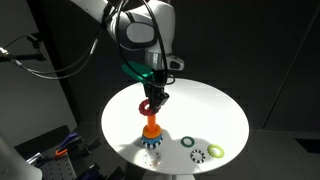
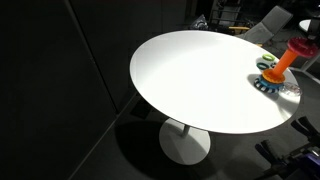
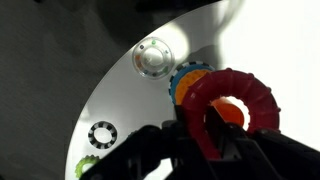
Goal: Pick up the red ring and put it on the ring holder
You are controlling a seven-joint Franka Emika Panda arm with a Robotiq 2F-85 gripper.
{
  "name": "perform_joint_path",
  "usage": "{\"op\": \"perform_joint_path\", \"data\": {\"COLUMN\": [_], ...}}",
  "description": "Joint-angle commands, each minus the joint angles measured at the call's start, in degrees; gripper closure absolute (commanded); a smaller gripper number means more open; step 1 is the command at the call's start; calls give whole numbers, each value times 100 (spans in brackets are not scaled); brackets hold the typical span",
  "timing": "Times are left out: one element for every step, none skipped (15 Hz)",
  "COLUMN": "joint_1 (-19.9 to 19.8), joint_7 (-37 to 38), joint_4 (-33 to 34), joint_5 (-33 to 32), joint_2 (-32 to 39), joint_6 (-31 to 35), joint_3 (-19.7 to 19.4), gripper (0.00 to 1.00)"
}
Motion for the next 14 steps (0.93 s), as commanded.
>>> {"op": "perform_joint_path", "data": {"joint_1": [21, 21, 22, 23, 28, 34, 38, 44, 54, 62, 78, 93, 109, 126], "joint_7": [131, 134, 140, 139, 150, 151, 155, 168, 188, 198, 206, 216, 229, 238], "joint_4": [9, 23, 47, 56, 76, 97, 112, 131, 159, 190, 237, 275, 315, 365], "joint_5": [-134, -118, -89, -68, -62, -42, -35, -33, -35, -33, -27, -16, -7, 3], "joint_2": [41, 63, 87, 100, 117, 134, 150, 168, 190, 208, 233, 256, 282, 316], "joint_6": [95, 108, 125, 161, 179, 194, 203, 200, 167, 117, 17, -55, -133, -220], "joint_3": [-42, -44, -43, -41, -36, -29, -24, -18, -9, -1, 8, 16, 24, 33], "gripper": [91, 91, 91, 91, 91, 91, 91, 91, 91, 91, 91, 91, 91, 91]}}
